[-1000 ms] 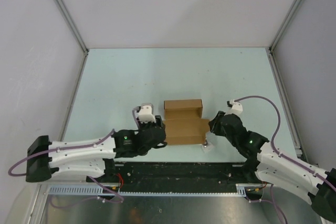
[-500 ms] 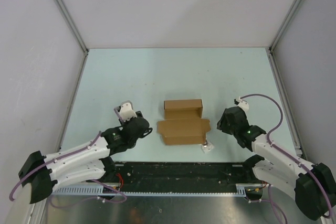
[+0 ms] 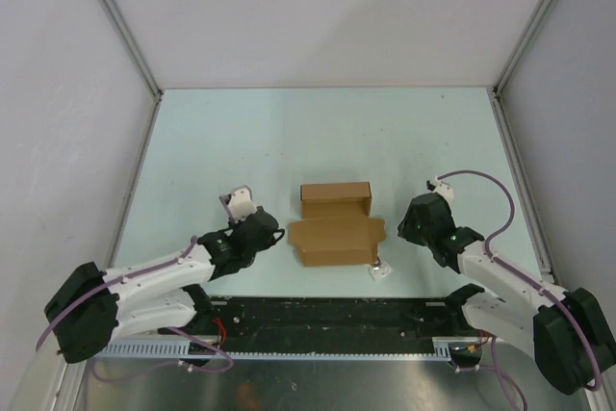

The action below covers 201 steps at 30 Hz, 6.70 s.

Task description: Fold the paper box

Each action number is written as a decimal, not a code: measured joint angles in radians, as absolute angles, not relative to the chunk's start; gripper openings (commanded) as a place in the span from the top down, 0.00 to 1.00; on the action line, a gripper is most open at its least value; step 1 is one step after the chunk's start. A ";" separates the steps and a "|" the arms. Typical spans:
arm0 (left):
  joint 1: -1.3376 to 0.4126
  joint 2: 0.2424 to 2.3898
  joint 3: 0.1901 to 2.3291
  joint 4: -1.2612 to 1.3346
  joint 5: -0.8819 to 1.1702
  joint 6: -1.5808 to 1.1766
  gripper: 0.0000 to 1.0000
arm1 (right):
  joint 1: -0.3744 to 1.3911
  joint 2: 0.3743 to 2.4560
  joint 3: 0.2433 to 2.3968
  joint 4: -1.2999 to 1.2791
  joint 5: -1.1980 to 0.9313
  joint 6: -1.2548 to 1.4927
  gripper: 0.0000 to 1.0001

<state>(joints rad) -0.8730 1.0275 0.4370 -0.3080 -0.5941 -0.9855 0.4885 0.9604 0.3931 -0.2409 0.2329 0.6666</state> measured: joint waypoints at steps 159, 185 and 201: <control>-0.940 1.027 0.656 -0.124 -0.270 -0.715 0.56 | 0.794 0.712 0.501 -0.412 0.280 0.964 0.34; -0.933 0.740 0.617 -0.276 -0.277 -0.716 0.53 | 1.670 1.412 0.802 -0.869 0.891 1.961 0.34; -0.933 0.717 0.617 -0.318 -0.278 -0.707 0.53 | 1.567 1.422 0.655 -0.496 0.859 1.966 0.34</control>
